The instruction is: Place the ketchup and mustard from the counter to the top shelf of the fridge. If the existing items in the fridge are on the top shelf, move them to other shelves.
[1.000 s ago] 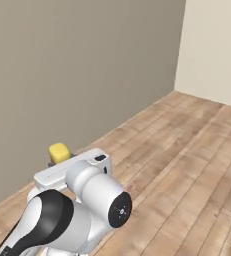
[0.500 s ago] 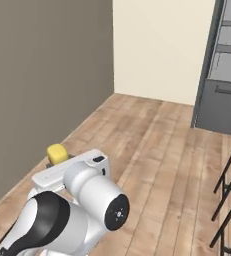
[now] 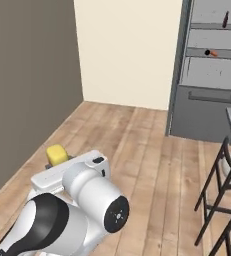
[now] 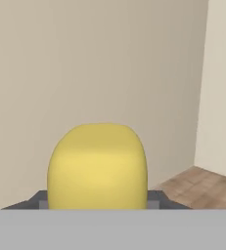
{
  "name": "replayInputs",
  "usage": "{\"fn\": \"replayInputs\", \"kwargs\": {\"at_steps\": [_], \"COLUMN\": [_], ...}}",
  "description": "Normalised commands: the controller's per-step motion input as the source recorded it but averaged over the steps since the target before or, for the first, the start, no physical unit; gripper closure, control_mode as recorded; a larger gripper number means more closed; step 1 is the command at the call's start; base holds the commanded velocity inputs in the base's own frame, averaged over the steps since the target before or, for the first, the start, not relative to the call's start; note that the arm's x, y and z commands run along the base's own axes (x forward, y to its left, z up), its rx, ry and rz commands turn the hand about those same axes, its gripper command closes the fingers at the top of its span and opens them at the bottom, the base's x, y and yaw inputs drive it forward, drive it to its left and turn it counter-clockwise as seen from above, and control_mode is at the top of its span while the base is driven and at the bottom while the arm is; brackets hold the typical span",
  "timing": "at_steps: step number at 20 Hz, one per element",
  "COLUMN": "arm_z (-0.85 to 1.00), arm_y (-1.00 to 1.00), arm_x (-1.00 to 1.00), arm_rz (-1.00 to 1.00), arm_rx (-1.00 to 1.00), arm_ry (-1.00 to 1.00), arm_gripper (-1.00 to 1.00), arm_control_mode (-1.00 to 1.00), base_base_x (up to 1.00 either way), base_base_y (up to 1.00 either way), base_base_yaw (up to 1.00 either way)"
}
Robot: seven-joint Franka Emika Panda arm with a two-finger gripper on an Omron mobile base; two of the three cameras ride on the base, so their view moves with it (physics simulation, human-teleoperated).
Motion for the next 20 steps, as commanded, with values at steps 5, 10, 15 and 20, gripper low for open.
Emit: {"fn": "replayInputs", "kwargs": {"at_steps": [5,10,15,20], "arm_z": [0.0,0.0,0.0,0.0], "arm_y": [0.0,0.0,0.0,0.0], "arm_x": [0.0,0.0,0.0,0.0], "arm_rz": [0.0,0.0,0.0,0.0], "arm_rx": [0.0,0.0,0.0,0.0], "arm_ry": [0.0,0.0,0.0,0.0], "arm_gripper": [1.0,1.0,1.0,1.0], "arm_control_mode": [1.0,1.0,1.0,1.0], "base_base_x": [1.0,1.0,1.0,1.0], "base_base_y": [-0.2,-0.22,-0.26,-0.38], "base_base_yaw": [-0.17,-0.14,-0.13,-0.12]}}
